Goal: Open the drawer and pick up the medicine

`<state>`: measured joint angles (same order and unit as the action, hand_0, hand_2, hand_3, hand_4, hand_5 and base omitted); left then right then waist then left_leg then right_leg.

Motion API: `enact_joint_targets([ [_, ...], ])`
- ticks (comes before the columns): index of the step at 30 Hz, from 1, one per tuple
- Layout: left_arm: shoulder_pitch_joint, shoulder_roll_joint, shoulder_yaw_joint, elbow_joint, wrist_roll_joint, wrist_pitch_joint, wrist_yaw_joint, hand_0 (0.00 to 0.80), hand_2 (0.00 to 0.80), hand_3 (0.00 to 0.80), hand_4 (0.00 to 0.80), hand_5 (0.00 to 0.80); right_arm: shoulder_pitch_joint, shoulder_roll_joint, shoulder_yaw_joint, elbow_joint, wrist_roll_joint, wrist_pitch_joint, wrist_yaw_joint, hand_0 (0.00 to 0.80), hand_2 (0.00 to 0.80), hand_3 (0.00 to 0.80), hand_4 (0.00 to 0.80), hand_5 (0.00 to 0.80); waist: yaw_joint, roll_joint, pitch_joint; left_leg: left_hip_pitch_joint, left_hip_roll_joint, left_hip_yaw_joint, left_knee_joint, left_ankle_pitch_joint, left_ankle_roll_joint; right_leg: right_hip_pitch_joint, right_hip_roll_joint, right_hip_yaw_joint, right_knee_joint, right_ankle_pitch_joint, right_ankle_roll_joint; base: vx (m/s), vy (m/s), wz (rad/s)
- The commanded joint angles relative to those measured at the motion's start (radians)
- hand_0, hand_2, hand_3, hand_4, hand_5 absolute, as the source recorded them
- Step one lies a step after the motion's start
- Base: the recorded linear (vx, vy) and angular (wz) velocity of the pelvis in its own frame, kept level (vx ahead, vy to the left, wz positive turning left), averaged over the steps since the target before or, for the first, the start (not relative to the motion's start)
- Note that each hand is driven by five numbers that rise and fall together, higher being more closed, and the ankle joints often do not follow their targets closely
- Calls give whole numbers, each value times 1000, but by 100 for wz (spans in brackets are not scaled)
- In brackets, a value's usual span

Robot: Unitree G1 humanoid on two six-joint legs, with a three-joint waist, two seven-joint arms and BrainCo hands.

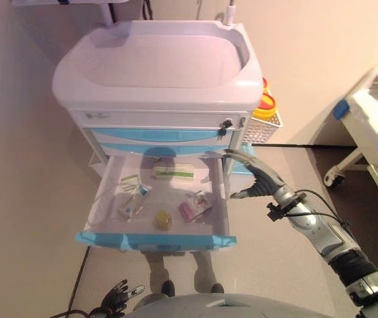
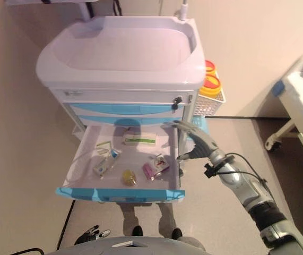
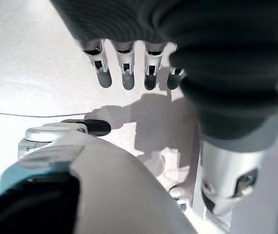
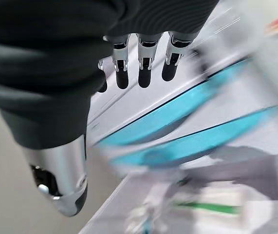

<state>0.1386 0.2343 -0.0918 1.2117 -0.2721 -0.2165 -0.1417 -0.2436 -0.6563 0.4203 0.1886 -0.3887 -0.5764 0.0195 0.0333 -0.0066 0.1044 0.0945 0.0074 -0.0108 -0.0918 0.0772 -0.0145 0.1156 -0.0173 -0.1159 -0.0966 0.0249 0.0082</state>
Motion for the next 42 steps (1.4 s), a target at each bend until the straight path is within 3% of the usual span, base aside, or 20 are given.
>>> enact_joint_targets([
  [1,-45,32,-11,50,36,6,0,0,0,0,0,0,-110,21,99,-13,-60,-42,-13,0,0,0,0,0,53,-47,-16,1,-65,-24,5,-104,22,-26,-55,-19,26,13,77,-5,-16,28],
  [8,-71,44,-49,19,41,26,0,0,0,0,0,0,-218,89,280,141,-276,15,-136,0,0,0,0,0,124,-40,-3,-24,-76,-100,7,-89,22,-20,-61,-76,38,-5,70,-8,-20,33],
  [12,-71,49,-55,9,42,27,-2,0,0,0,0,0,-230,97,300,172,-306,36,-150,0,0,0,0,0,136,-39,-1,-28,-79,-120,7,-85,21,-17,-62,-92,41,-10,69,6,-19,40],
  [13,-71,56,-62,-8,54,37,-6,0,0,0,0,0,-245,127,340,264,-377,96,-192,0,0,0,0,0,174,-36,3,-34,-84,-161,5,-75,20,-9,-65,-125,46,-17,67,23,-39,19],
  [18,-65,67,-57,-5,72,46,-14,0,0,0,0,0,-254,173,360,391,-447,164,-215,0,0,0,0,0,207,-32,5,-48,-87,-200,6,-60,17,-2,-68,-165,46,-22,67,20,-23,45],
  [24,-62,73,-63,7,104,46,-22,0,0,0,0,0,-262,232,354,519,-488,244,-274,0,0,0,0,0,238,-28,6,-64,-87,-227,5,-43,10,6,-70,-201,39,-21,69,24,-4,21],
  [30,-67,74,-77,-2,83,20,-32,0,0,0,0,0,-280,255,358,556,-532,295,-303,0,0,0,0,0,245,-25,11,-74,-86,-231,5,-36,9,-1,-71,-206,44,-20,70,13,10,10],
  [42,-74,68,-104,-11,84,-1,-25,0,0,0,0,0,-293,288,371,657,-558,309,-330,0,0,0,0,0,261,-27,23,-80,-84,-239,5,-31,10,-4,-74,-212,45,-18,72,0,0,0],
])
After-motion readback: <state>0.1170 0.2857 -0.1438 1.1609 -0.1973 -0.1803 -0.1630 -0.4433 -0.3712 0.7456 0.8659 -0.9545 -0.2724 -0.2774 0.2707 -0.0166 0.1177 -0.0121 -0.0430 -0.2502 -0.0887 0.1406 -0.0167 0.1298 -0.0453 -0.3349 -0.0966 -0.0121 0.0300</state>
